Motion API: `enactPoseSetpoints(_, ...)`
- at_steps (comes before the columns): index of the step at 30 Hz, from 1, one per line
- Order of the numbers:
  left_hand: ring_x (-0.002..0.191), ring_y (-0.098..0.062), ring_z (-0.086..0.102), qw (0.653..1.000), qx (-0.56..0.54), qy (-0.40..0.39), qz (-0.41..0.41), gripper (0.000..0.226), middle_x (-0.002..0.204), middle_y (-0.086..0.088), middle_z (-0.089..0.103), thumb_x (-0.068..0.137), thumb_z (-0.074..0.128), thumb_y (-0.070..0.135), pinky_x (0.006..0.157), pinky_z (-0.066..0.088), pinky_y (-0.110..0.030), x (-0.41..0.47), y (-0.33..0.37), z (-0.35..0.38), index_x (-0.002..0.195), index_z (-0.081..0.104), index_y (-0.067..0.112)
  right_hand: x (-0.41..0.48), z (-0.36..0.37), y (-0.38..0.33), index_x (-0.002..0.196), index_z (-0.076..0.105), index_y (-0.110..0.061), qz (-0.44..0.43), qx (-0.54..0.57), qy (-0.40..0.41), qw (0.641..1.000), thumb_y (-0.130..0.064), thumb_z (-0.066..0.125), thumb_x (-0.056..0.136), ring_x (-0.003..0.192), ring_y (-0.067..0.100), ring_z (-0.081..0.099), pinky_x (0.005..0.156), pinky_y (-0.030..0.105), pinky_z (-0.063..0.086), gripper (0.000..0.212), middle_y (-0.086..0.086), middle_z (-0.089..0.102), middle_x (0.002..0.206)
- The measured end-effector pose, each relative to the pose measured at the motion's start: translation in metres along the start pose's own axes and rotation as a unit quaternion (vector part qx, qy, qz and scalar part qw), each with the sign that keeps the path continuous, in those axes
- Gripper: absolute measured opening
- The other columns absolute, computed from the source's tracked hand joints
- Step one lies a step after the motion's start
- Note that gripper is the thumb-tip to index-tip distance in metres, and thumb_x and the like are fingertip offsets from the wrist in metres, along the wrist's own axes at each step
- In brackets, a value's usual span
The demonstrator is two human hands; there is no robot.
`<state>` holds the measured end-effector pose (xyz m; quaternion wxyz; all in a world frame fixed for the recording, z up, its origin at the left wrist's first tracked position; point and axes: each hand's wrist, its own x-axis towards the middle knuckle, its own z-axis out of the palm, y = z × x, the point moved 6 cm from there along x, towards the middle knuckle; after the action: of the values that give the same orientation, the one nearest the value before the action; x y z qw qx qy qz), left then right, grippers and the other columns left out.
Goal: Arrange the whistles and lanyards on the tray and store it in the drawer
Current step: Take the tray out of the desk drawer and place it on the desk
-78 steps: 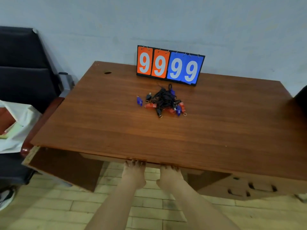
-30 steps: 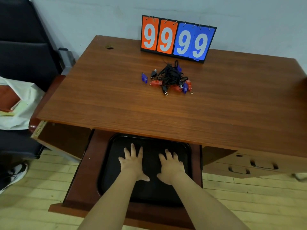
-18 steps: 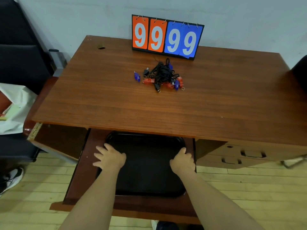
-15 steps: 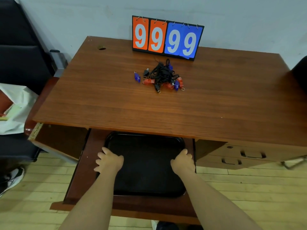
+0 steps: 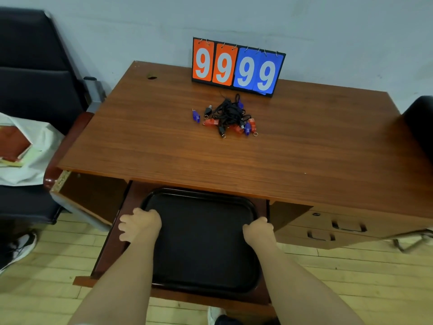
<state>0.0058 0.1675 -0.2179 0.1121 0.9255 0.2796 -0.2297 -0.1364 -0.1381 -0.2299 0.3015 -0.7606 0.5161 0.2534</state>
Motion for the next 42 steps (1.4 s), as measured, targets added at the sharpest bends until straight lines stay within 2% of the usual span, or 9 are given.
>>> enactPoseSetpoints(2,0.124,-0.036,0.036,1.0,0.006,0.002,-0.021,0.055,0.135,-0.019,0.036,0.09,0.047,0.039,0.101,0.033,-0.052,-0.007,0.001,-0.012,0.137,0.04,0.012,-0.004,-0.007,-0.003,0.143,0.027,-0.003,0.005,0.009,-0.017,1.0,-0.033,0.055,0.096,0.124,0.034,0.05,0.095,0.041,0.047,0.062,0.019,0.041,0.141)
enactPoseSetpoints(5,0.123,-0.035,0.039,0.999,0.011,0.004,-0.04,0.061,0.132,-0.018,0.04,0.084,0.054,0.038,0.101,0.036,-0.051,-0.018,0.0,-0.027,0.137,0.041,0.011,-0.012,-0.014,-0.005,0.145,0.025,-0.001,0.009,-0.006,-0.047,0.999,-0.033,0.054,0.095,0.121,0.03,0.053,0.079,0.034,0.046,0.066,0.017,0.046,0.14)
enactPoseSetpoints(9,0.123,-0.034,0.04,0.999,0.01,0.004,-0.044,0.067,0.131,-0.017,0.041,0.081,0.056,0.039,0.103,0.036,-0.05,-0.032,0.003,-0.043,0.138,0.04,0.008,-0.017,-0.027,-0.003,0.144,0.038,-0.004,-0.012,-0.035,-0.063,0.997,-0.031,0.053,0.093,0.112,0.025,0.059,0.07,0.03,0.043,0.059,0.012,0.054,0.133)
enactPoseSetpoints(13,0.121,-0.035,0.043,1.0,-0.013,0.008,-0.018,0.068,0.131,-0.018,0.042,0.08,0.054,0.038,0.101,0.039,-0.05,-0.046,0.017,-0.055,0.137,0.038,0.007,-0.024,-0.059,-0.006,0.139,0.043,-0.006,-0.038,-0.02,-0.031,0.999,-0.034,0.055,0.092,0.075,0.019,0.056,0.052,0.028,0.039,0.056,0.01,0.059,0.119)
enactPoseSetpoints(19,0.119,-0.035,0.042,0.999,-0.03,0.029,0.018,0.061,0.13,-0.018,0.04,0.081,0.05,0.036,0.1,0.037,-0.049,-0.072,0.053,-0.063,0.134,0.04,0.006,-0.018,-0.109,-0.006,0.138,0.039,-0.002,-0.067,0.009,0.014,0.998,-0.036,0.053,0.093,0.07,0.02,0.058,0.047,0.028,0.038,0.059,0.01,0.061,0.105)
enactPoseSetpoints(24,0.118,-0.035,0.043,0.994,-0.042,0.048,0.093,0.063,0.13,-0.018,0.041,0.087,0.049,0.049,0.097,0.037,-0.047,-0.1,0.093,-0.054,0.131,0.042,0.005,-0.001,-0.152,0.012,0.136,0.035,-0.004,-0.078,0.045,0.058,0.994,-0.035,0.056,0.094,0.103,0.03,0.06,0.071,0.034,0.049,0.057,0.015,0.054,0.128)
enactPoseSetpoints(26,0.117,-0.035,0.044,0.988,-0.032,0.061,0.141,0.063,0.128,-0.018,0.042,0.088,0.048,0.051,0.095,0.039,-0.047,-0.116,0.116,-0.047,0.129,0.044,0.003,0.01,-0.171,0.024,0.135,0.036,-0.005,-0.078,0.045,0.072,0.993,-0.035,0.057,0.093,0.11,0.031,0.058,0.078,0.037,0.05,0.056,0.015,0.05,0.132)
enactPoseSetpoints(33,0.12,-0.033,0.047,0.976,-0.023,0.058,0.208,0.063,0.131,-0.016,0.044,0.087,0.055,0.05,0.096,0.042,-0.045,-0.188,0.2,-0.014,0.133,0.036,0.011,0.062,-0.252,0.074,0.137,0.034,-0.004,-0.084,0.03,0.114,0.99,-0.038,0.06,0.091,0.119,0.035,0.052,0.089,0.042,0.051,0.063,0.016,0.042,0.136)
enactPoseSetpoints(42,0.119,-0.029,0.049,0.965,-0.047,0.054,0.253,0.051,0.132,-0.014,0.047,0.089,0.057,0.039,0.096,0.045,-0.041,-0.278,0.303,0.027,0.13,0.039,0.013,0.125,-0.368,0.13,0.132,0.038,-0.005,-0.102,0.038,0.157,0.982,-0.037,0.061,0.09,0.113,0.037,0.054,0.091,0.047,0.054,0.058,0.018,0.046,0.13)
